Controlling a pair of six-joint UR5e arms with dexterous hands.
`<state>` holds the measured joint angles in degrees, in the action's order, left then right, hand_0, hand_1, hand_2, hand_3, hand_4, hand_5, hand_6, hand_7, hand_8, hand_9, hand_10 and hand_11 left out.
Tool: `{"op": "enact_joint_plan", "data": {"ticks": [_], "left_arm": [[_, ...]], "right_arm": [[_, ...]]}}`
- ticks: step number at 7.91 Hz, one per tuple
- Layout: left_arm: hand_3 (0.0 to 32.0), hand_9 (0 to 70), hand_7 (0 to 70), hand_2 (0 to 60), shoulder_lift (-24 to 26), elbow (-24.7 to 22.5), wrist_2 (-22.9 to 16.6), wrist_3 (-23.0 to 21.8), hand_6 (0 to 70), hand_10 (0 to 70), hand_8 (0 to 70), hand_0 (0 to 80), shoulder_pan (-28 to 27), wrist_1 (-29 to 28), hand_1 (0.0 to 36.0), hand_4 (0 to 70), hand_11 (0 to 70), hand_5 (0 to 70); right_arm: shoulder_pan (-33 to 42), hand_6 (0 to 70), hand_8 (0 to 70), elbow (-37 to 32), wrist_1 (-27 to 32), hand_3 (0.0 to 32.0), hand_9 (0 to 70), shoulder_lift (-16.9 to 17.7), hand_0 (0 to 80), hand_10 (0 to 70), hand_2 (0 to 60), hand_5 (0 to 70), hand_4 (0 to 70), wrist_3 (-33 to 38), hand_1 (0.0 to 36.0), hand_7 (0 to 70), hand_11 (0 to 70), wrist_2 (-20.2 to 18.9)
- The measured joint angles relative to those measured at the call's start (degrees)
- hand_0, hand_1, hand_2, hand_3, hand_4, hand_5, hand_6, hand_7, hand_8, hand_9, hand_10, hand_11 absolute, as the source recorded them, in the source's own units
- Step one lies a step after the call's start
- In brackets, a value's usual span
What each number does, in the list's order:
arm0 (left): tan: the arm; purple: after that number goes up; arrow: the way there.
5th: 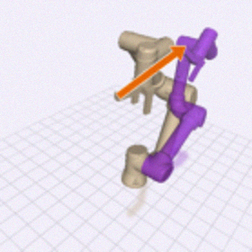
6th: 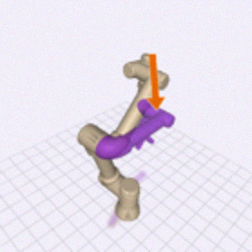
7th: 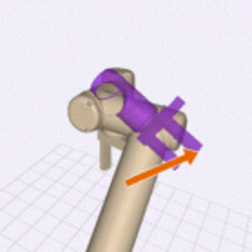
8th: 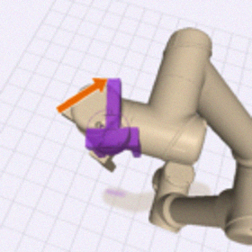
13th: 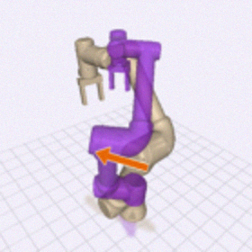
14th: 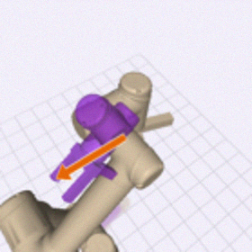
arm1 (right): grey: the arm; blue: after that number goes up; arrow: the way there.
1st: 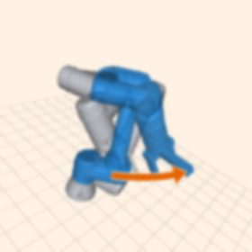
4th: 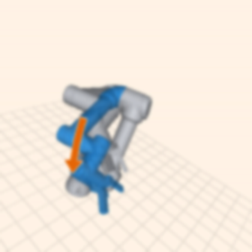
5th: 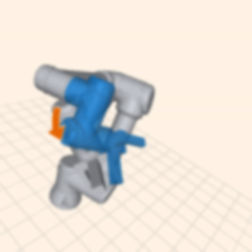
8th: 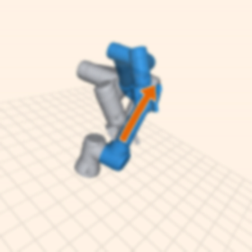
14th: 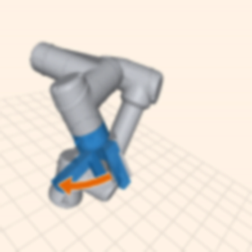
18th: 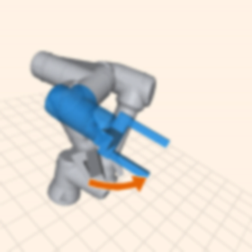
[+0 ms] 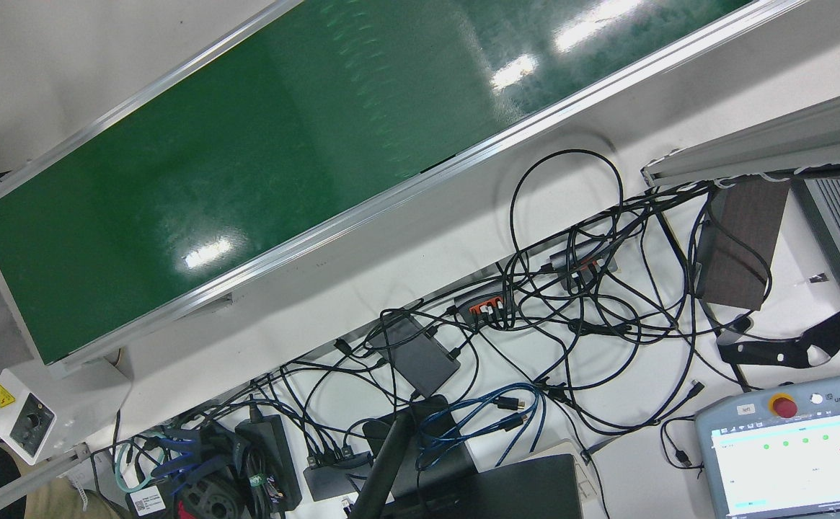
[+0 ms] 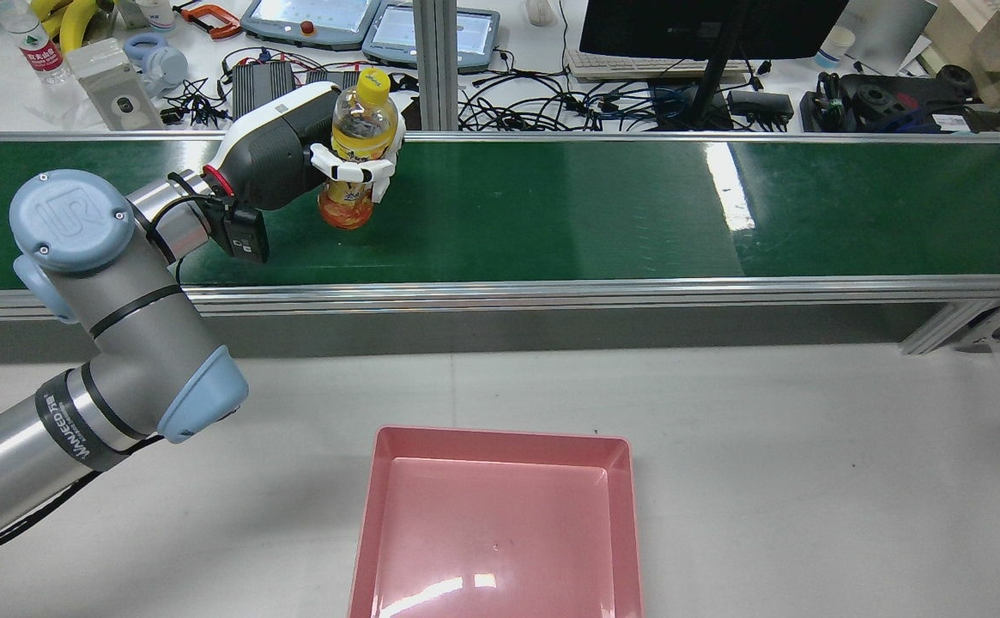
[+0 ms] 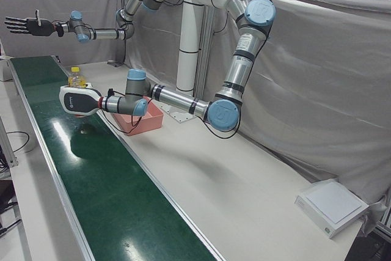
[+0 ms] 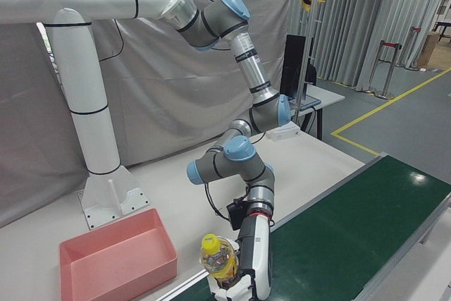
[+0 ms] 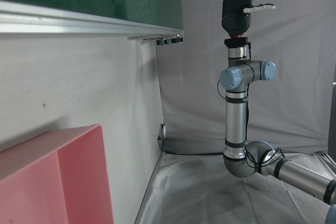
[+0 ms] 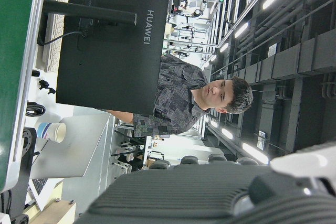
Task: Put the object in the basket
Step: 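Lift the bottle off the belt and carry it over the pink tray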
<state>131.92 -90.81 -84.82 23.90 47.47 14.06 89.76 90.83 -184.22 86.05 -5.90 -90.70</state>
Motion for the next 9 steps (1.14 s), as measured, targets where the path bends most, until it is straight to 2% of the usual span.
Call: {"op": "enact_joint_plan", "data": {"ticks": [3, 5, 7, 9], "left_arm": [[0.0, 70.0, 70.0, 56.9, 0.1, -6.9, 0.0, 0.0, 65.2, 70.0, 65.6, 49.2, -7.7, 0.5, 13.6, 70.0, 70.0, 70.0], [0.0, 70.0, 70.0, 57.1, -0.1, -10.0, 0.0, 1.6, 66.6, 70.0, 67.0, 49.0, -12.6, 0.6, 13.3, 70.0, 70.0, 70.0], [0.0, 70.0, 70.0, 55.2, -0.6, -12.4, 0.0, 3.1, 66.9, 70.0, 65.3, 48.6, -16.7, 0.4, 12.5, 70.0, 70.0, 70.0], [0.0, 70.0, 70.0, 46.9, -1.3, -14.3, 0.0, 5.4, 60.4, 63.6, 59.5, 48.9, -20.9, 0.4, 12.4, 70.0, 70.0, 70.0]], "right_arm": [[0.1, 0.0, 0.0, 0.0, 0.0, 0.0, 0.0, 0.0, 0.0, 0.0, 0.0, 0.0, 0.0, 0.0, 0.0, 0.0, 0.0, 0.0], [0.1, 0.0, 0.0, 0.1, 0.0, 0.0, 0.0, 0.0, 0.0, 0.0, 0.0, 0.0, 0.0, 0.0, 0.0, 0.0, 0.0, 0.0], [0.1, 0.0, 0.0, 0.1, 0.0, 0.0, 0.0, 0.0, 0.0, 0.0, 0.0, 0.0, 0.0, 0.0, 0.0, 0.0, 0.0, 0.0], [0.1, 0.0, 0.0, 0.1, 0.0, 0.0, 0.0, 0.0, 0.0, 0.0, 0.0, 0.0, 0.0, 0.0, 0.0, 0.0, 0.0, 0.0]]}}
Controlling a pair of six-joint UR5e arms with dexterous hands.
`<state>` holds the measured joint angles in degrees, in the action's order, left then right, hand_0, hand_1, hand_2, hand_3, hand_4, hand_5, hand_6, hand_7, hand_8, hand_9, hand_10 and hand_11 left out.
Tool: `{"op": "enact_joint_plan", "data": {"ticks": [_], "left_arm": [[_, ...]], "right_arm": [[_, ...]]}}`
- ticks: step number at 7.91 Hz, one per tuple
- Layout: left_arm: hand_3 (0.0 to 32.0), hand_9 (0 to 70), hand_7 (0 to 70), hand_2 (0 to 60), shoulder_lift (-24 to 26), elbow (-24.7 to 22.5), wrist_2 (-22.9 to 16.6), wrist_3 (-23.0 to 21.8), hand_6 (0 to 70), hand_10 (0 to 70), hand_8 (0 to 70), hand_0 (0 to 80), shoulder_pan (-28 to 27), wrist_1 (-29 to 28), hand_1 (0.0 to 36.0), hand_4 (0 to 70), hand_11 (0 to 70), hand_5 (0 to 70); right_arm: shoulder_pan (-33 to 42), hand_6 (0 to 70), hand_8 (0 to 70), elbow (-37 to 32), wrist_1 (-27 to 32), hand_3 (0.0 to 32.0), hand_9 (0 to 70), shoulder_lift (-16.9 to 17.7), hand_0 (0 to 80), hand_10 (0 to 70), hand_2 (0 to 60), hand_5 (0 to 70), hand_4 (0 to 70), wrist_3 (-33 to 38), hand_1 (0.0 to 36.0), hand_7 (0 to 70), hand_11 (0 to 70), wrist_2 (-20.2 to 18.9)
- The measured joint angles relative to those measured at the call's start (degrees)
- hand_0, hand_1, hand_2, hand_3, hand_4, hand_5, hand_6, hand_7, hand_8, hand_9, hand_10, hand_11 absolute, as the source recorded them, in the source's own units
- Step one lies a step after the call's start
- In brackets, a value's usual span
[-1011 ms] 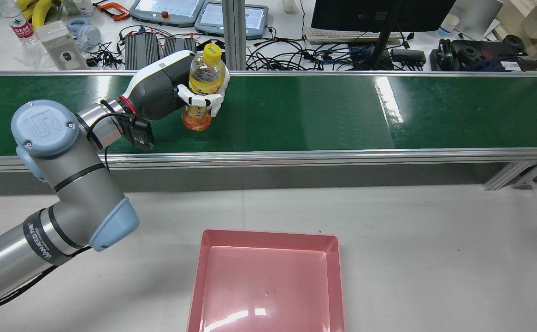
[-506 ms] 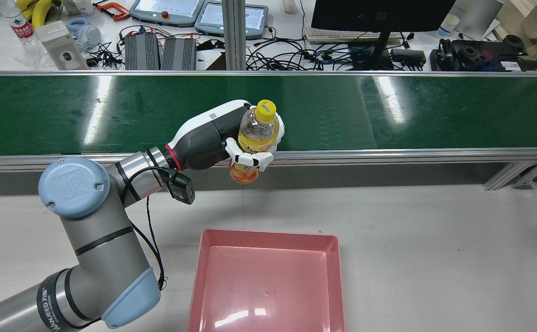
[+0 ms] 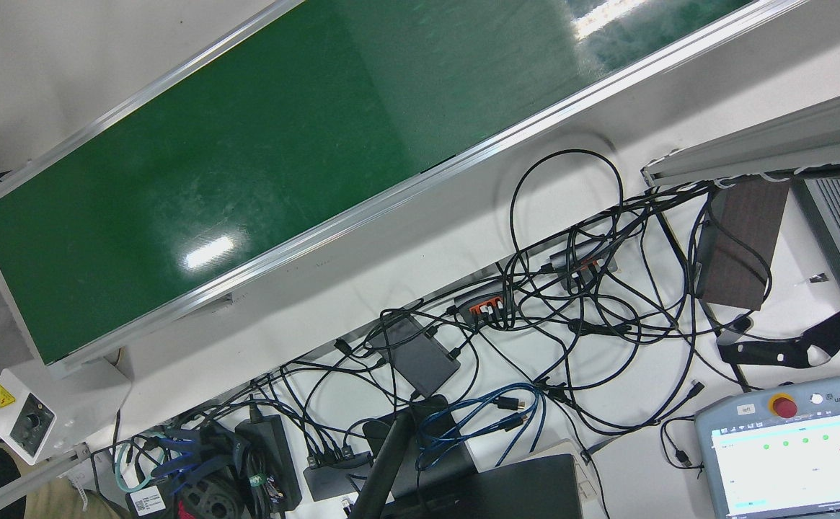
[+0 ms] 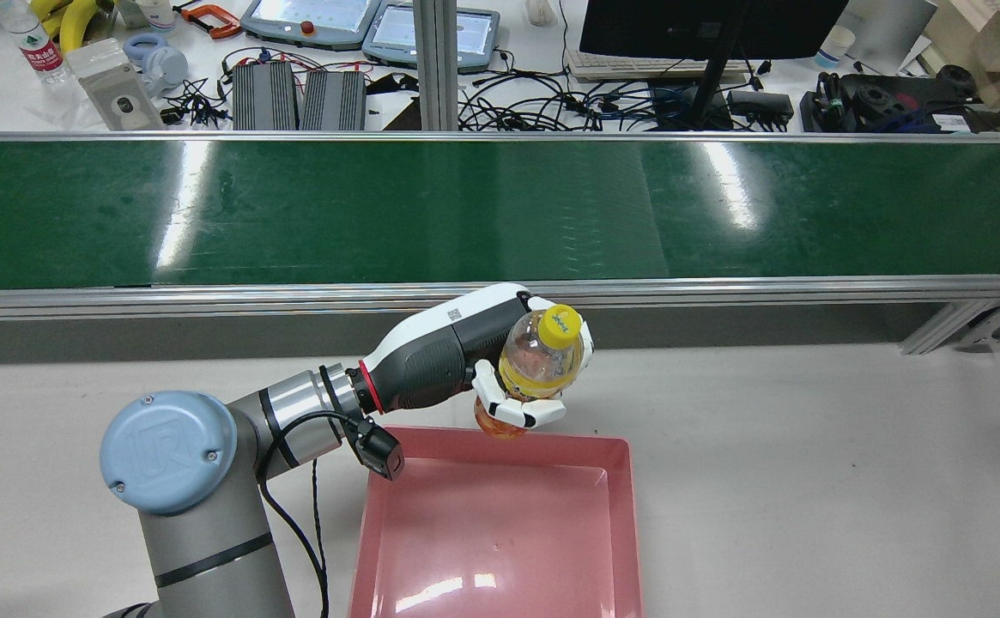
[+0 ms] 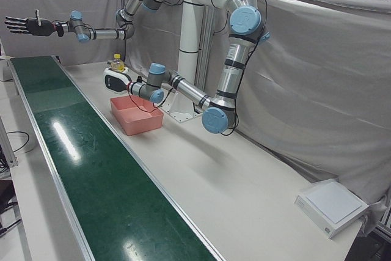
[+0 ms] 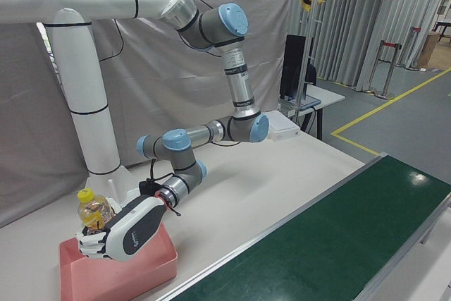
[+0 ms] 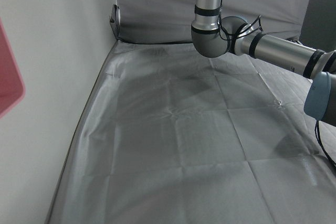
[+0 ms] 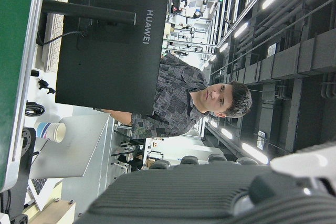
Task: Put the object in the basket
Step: 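Lift the bottle off the belt and carry it over the pink tray, then lower the bottle into the tray and open the left hand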
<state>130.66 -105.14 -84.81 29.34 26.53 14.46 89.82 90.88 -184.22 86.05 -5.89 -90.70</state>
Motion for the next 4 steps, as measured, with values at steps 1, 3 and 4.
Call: {"op": "enact_joint_plan", "data": {"ticks": [1, 3, 4], "left_arm": [[0.0, 70.0, 70.0, 33.8, -0.3, -0.3, 0.0, 0.8, 49.4, 53.6, 50.3, 49.0, -1.6, -0.2, 11.2, 62.1, 70.0, 70.0], [0.0, 26.4, 21.1, 0.0, -1.6, -0.5, 0.0, 1.8, 5.0, 31.7, 16.5, 48.3, -3.4, -1.9, 9.3, 19.5, 46.1, 30.3], [0.0, 18.4, 9.3, 0.0, -3.5, -0.6, 0.0, 2.3, 0.0, 17.0, 13.7, 47.9, -3.8, -4.4, 8.0, 14.2, 25.6, 24.2]], "right_arm": [[0.0, 0.0, 0.0, 0.0, 0.0, 0.0, 0.0, 0.0, 0.0, 0.0, 0.0, 0.0, 0.0, 0.0, 0.0, 0.0, 0.0, 0.0], [0.0, 0.0, 0.0, 0.0, 0.0, 0.0, 0.0, 0.0, 0.0, 0.0, 0.0, 0.0, 0.0, 0.0, 0.0, 0.0, 0.0, 0.0], [0.0, 0.0, 0.0, 0.0, 0.0, 0.0, 0.0, 0.0, 0.0, 0.0, 0.0, 0.0, 0.0, 0.0, 0.0, 0.0, 0.0, 0.0]]}}
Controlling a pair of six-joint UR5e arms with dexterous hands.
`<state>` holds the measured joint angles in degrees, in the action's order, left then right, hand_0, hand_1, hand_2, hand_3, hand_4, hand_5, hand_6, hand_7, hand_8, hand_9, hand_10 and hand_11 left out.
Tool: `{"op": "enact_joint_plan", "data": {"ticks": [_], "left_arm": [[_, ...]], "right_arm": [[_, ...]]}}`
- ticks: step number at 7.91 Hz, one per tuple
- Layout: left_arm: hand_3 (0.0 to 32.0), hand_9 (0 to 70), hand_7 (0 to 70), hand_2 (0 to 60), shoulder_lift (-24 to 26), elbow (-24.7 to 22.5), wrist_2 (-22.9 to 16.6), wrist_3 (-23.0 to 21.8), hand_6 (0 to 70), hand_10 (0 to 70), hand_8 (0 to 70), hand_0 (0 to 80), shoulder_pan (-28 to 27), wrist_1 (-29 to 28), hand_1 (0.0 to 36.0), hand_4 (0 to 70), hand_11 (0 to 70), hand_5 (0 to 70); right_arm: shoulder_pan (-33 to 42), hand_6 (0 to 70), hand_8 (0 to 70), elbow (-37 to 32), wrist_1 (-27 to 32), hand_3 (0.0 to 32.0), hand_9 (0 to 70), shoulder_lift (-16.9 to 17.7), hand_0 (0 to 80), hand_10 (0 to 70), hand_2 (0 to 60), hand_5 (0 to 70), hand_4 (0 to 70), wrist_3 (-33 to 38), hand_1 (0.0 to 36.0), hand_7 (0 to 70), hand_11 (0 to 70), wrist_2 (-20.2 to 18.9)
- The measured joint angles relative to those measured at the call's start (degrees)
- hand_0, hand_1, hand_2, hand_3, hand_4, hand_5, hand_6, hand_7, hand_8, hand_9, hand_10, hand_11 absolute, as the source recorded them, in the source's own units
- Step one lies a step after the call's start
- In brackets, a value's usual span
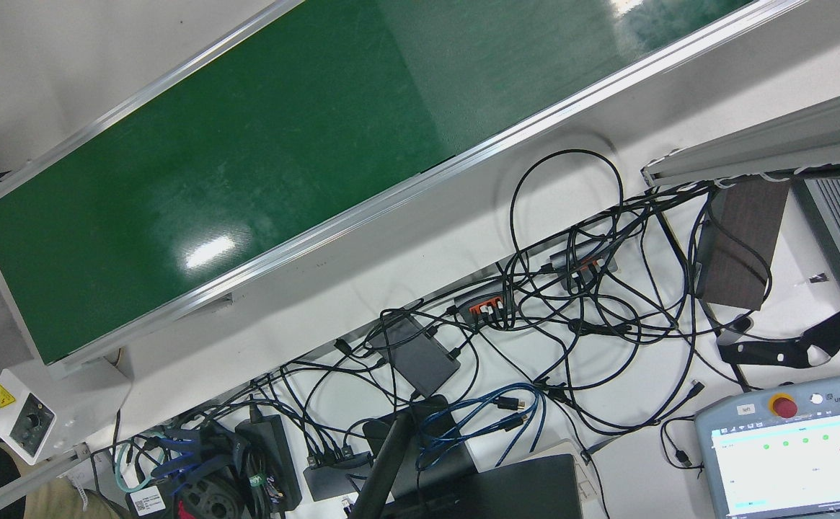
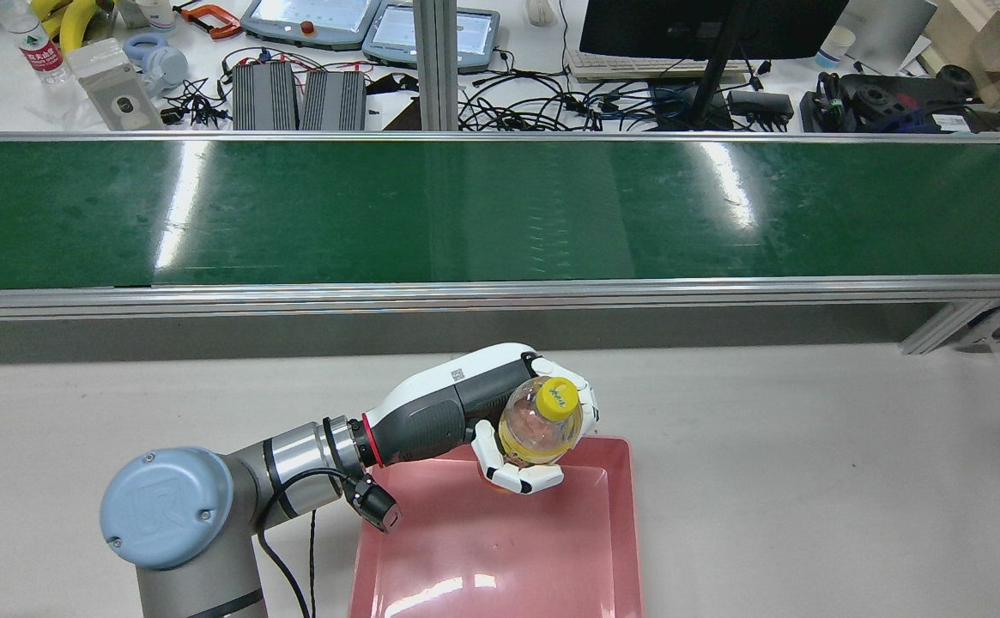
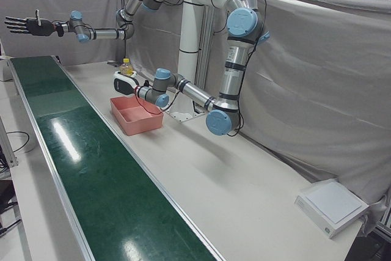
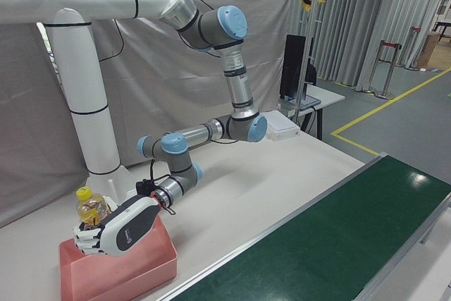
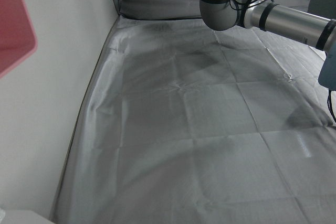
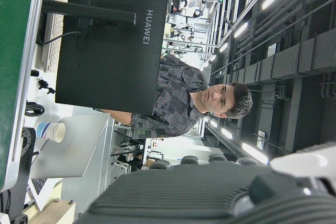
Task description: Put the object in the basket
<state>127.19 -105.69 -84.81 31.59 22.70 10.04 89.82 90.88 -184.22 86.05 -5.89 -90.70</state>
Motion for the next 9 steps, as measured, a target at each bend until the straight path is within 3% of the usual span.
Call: {"op": "enact_joint_plan", "data": {"ticks": [1, 2, 9], "left_arm": [[0.0, 13.1, 5.5, 0.0, -2.4, -0.1, -0.1, 0.2, 0.0, 8.4, 10.8, 48.1, -0.2, -3.0, 8.2, 12.0, 13.0, 14.8], [0.0, 10.5, 3.8, 0.0, -4.5, -0.4, -0.2, 0.2, 0.0, 5.9, 8.5, 48.9, -0.2, -5.4, 9.2, 12.6, 9.5, 9.3], [0.0, 8.1, 0.3, 0.0, -6.9, -2.4, -0.4, 0.2, 0.0, 3.6, 7.0, 48.3, -0.1, -7.8, 1.6, 12.1, 5.8, 5.4]], "right_arm": [[0.0, 0.0, 0.0, 0.0, 0.0, 0.0, 0.0, 0.0, 0.0, 0.0, 0.0, 0.0, 0.0, 0.0, 0.0, 0.0, 0.0, 0.0], [0.0, 0.0, 0.0, 0.0, 0.0, 0.0, 0.0, 0.1, 0.0, 0.0, 0.0, 0.0, 0.0, 0.0, 0.0, 0.0, 0.0, 0.0], [0.0, 0.0, 0.0, 0.0, 0.0, 0.0, 0.0, 0.0, 0.0, 0.0, 0.0, 0.0, 0.0, 0.0, 0.0, 0.0, 0.0, 0.0]]}}
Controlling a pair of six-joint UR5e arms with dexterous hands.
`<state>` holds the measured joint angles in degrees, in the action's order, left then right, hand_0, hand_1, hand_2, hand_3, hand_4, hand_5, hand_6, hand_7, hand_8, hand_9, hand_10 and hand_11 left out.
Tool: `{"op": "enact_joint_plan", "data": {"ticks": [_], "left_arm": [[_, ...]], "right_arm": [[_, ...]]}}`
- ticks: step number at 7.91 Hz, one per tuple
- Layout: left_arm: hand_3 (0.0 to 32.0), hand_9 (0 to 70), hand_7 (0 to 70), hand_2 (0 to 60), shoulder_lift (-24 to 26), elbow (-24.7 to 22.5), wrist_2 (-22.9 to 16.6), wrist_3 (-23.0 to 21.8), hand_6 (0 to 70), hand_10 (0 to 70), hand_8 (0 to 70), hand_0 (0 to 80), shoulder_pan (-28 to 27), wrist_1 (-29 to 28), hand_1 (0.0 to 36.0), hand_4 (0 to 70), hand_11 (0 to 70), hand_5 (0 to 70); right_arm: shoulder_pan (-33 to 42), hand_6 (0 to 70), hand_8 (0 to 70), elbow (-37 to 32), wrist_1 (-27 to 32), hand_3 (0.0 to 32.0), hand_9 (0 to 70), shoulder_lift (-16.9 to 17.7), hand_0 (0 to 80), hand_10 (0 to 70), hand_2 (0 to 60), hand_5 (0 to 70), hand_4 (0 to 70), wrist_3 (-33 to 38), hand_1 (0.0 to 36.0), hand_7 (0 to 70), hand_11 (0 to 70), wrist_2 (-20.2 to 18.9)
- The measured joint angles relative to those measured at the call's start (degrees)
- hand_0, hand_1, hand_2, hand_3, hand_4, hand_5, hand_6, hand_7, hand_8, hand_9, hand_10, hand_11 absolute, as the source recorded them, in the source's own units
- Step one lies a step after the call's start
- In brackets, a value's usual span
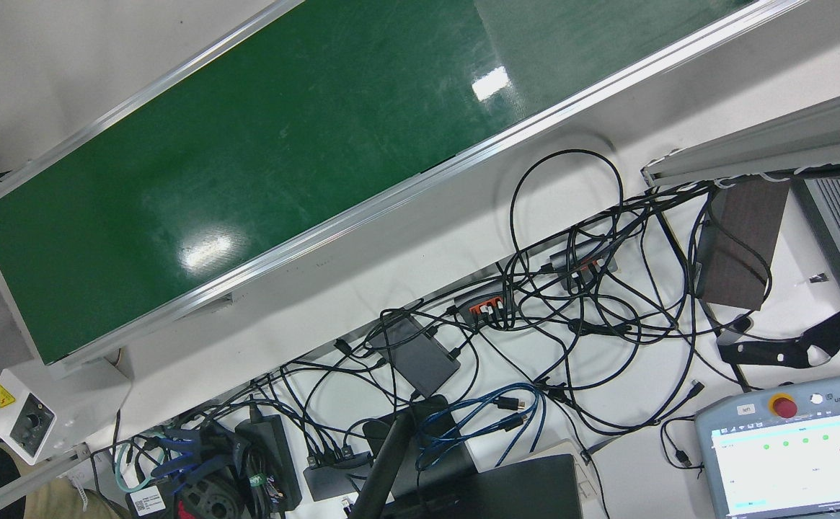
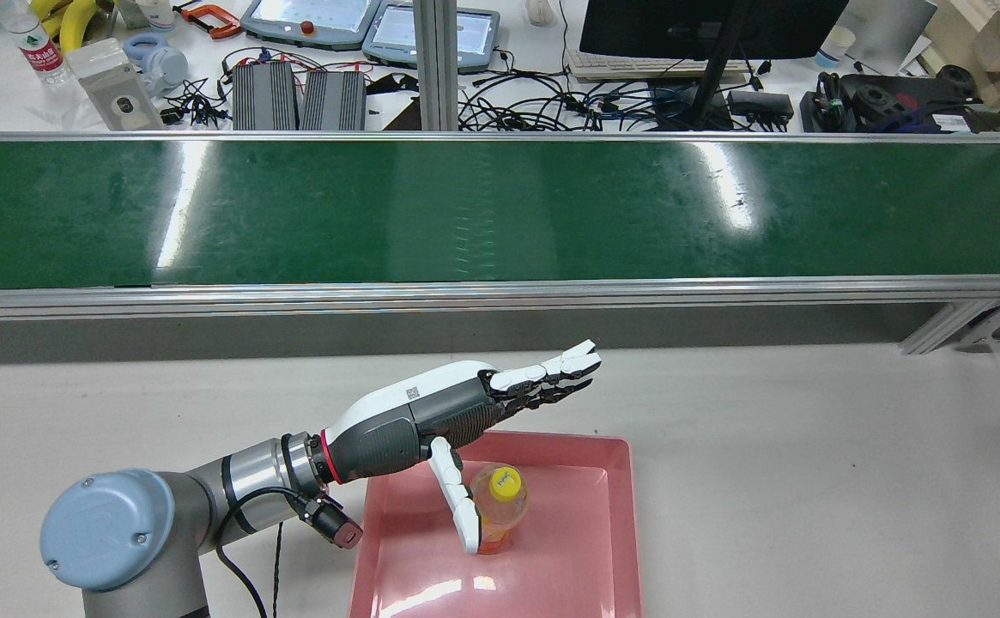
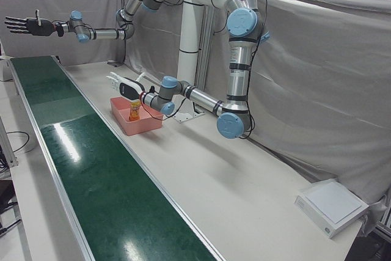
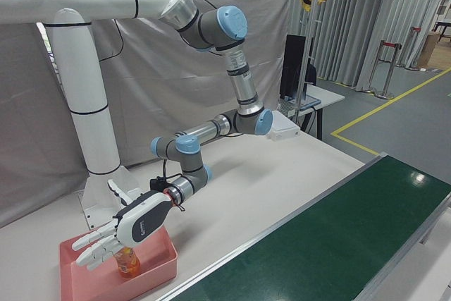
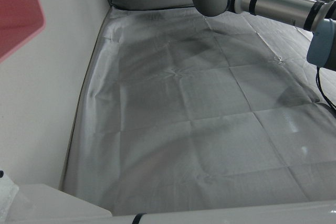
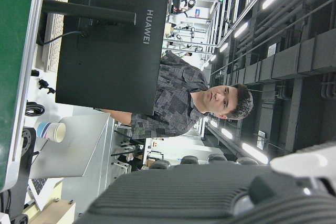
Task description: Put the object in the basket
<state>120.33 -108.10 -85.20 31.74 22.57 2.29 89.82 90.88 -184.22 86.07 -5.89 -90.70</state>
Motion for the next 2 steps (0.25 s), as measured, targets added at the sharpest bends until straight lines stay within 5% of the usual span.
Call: {"op": "enact_joint_plan", "data": {"ticks": [2], "left_arm": [[0.0, 8.3, 0.2, 0.0, 0.0, -0.5, 0.0, 0.0, 0.0, 3.6, 7.3, 48.3, 0.0, 0.0, 1.4, 12.3, 5.9, 6.0]], "right_arm": [[0.0, 0.0, 0.0, 0.0, 0.0, 0.0, 0.0, 0.0, 0.0, 0.0, 0.0, 0.0, 0.0, 0.0, 0.0, 0.0, 0.0, 0.0]]}}
